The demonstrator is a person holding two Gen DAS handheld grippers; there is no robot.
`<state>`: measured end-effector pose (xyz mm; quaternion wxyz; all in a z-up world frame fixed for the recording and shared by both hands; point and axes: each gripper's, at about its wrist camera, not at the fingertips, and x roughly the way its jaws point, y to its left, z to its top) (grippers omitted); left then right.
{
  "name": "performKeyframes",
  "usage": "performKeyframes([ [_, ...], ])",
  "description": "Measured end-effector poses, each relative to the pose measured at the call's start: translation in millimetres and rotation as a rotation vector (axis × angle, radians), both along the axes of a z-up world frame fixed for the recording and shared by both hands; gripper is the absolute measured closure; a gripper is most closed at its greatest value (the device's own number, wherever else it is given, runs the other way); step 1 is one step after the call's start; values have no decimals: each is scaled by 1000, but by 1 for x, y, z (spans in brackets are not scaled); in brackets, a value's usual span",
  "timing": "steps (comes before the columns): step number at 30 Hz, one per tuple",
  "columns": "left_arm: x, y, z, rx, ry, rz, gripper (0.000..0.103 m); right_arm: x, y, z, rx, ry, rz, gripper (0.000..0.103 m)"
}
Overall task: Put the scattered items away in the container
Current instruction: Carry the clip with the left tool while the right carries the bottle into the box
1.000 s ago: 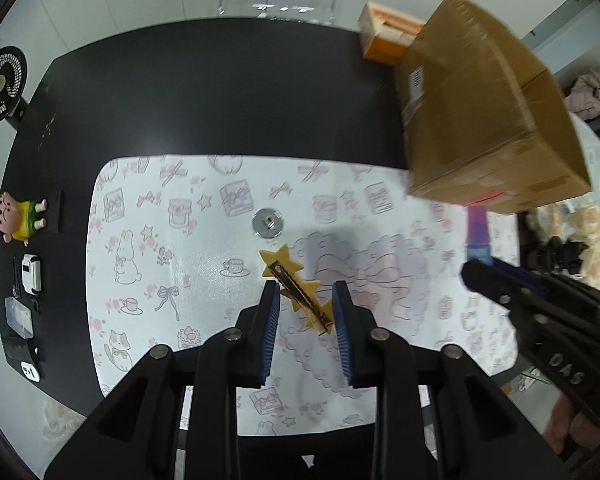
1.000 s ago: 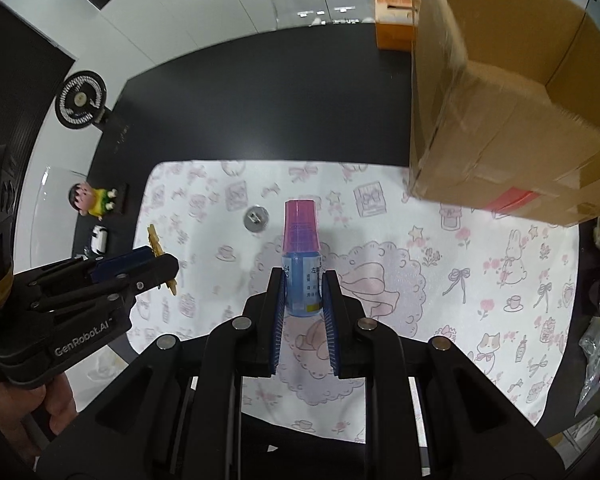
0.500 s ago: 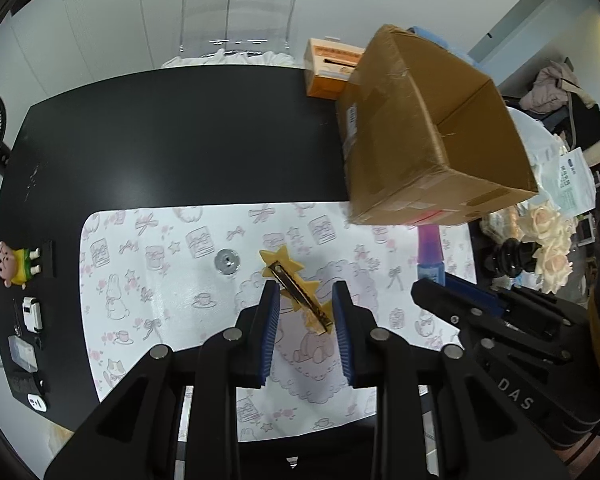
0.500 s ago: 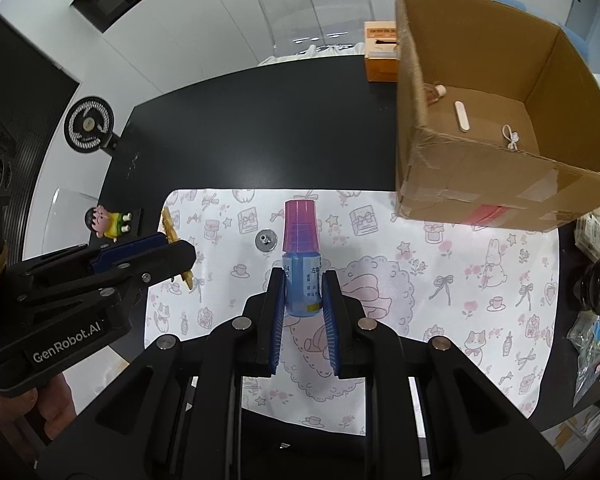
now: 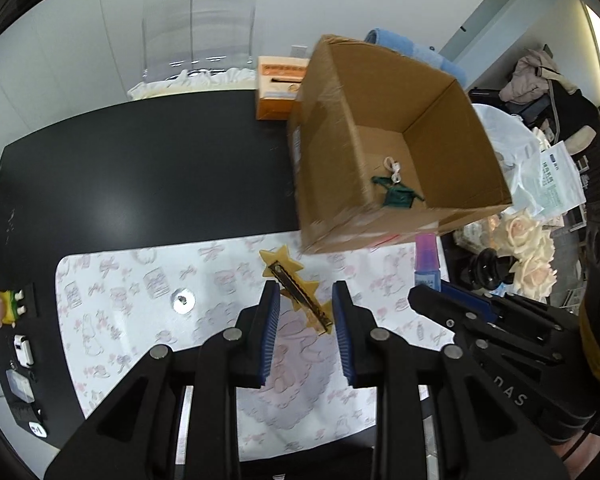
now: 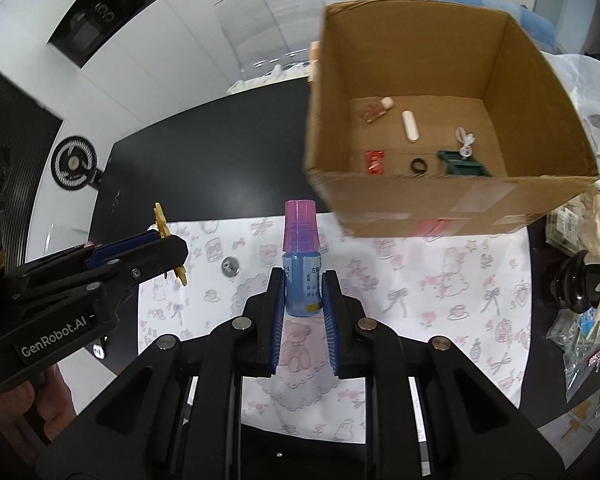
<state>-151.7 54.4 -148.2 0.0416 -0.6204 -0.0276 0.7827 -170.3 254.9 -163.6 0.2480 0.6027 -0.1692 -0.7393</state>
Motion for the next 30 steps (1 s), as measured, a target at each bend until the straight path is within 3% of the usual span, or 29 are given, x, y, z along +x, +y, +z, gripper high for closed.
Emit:
performKeyframes([
  [9, -43, 49, -11, 28, -4, -23, 77, -43, 48, -5, -9, 10, -23, 84],
  [17, -87, 82, -34, 52, -27, -18, 77, -92, 92, -34, -19, -12, -30, 84],
  [30, -129, 94, -77, 51, -100, 31, 77, -152, 148, -81, -15, -68, -52, 84],
])
